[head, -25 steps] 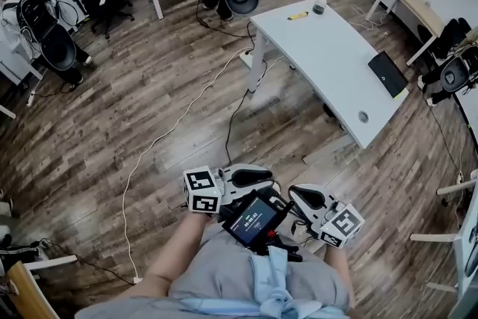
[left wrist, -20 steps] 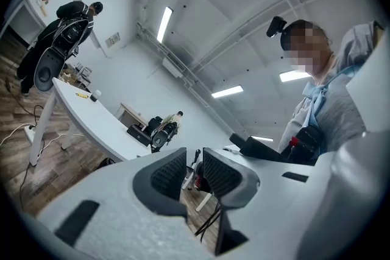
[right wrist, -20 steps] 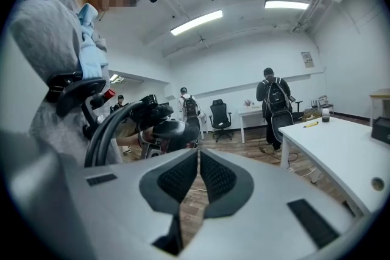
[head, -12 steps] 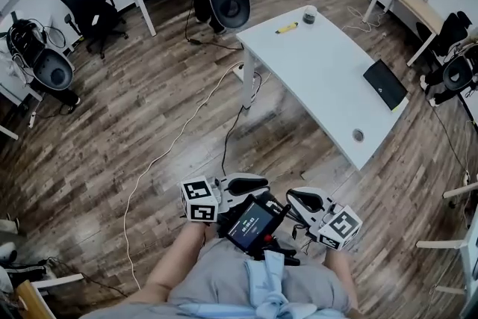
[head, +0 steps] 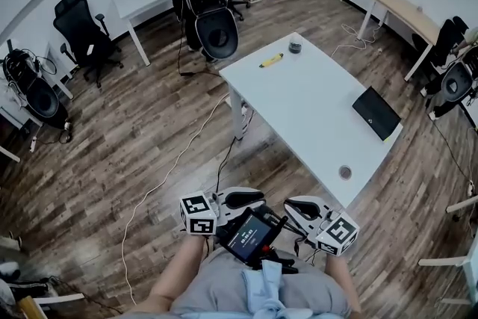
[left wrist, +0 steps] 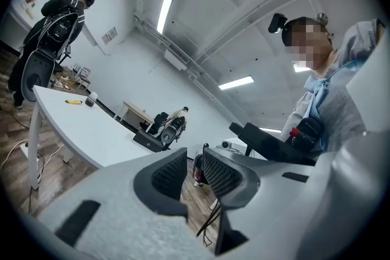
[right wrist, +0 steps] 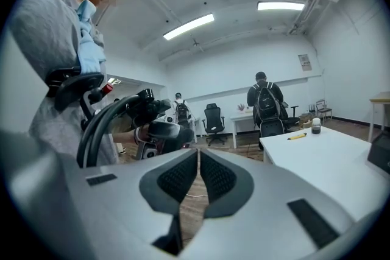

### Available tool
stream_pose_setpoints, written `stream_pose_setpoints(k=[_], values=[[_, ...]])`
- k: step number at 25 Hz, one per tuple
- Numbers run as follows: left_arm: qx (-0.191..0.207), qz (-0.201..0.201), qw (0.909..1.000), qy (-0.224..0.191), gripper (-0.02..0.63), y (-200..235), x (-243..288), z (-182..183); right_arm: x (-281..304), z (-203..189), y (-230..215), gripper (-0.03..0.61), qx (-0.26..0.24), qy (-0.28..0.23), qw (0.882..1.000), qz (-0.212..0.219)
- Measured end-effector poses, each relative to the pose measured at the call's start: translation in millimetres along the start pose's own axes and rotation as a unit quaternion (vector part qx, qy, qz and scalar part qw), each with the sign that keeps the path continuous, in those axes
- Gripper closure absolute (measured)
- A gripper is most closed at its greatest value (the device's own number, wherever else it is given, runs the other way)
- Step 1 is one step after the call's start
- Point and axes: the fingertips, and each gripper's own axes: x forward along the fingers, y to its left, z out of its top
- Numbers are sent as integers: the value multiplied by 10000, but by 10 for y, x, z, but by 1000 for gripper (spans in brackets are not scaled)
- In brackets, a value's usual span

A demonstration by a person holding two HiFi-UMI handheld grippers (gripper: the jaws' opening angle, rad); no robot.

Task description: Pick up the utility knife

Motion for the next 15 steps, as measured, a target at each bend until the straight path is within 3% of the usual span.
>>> stream_pose_setpoints(k=[7,15], values=[[159,115,9998,94,536,232,445,65,-168,46,-551,548,18,-108,9999,22],[55,326,9993,157,535,342,537,4,-157,-55,-680,548,144,-27,9998,134]])
